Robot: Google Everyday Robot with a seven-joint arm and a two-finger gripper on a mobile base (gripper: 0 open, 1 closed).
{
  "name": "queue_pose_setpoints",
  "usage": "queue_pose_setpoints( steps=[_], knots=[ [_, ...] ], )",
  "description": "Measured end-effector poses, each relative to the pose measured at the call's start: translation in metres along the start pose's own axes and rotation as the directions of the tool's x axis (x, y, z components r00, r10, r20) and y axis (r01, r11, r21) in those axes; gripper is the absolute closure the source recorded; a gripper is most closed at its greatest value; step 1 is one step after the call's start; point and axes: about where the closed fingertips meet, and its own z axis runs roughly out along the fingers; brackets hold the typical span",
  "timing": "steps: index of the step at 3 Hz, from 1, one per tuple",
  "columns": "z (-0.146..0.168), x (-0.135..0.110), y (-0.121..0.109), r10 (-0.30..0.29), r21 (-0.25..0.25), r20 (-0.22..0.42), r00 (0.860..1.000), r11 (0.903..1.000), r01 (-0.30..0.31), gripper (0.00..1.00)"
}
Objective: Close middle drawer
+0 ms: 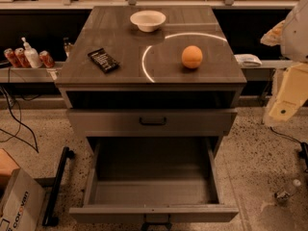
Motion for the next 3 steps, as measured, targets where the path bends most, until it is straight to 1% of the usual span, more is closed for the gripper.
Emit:
queue_pose_setpoints(
  steps=[1, 2, 3],
  knots=[
    [0.0, 0.0, 0.0, 0.0, 0.0, 0.0, 1.0, 1.0, 0.0, 0.0],
    [-0.001, -0.001, 0.0, 0.001, 0.005, 0.005, 1.0, 1.0, -0.001, 0.13],
    [0.011, 0.0, 0.009, 0.009, -0.018, 0.023, 1.0, 0.9998, -0.009, 0.35]
  ],
)
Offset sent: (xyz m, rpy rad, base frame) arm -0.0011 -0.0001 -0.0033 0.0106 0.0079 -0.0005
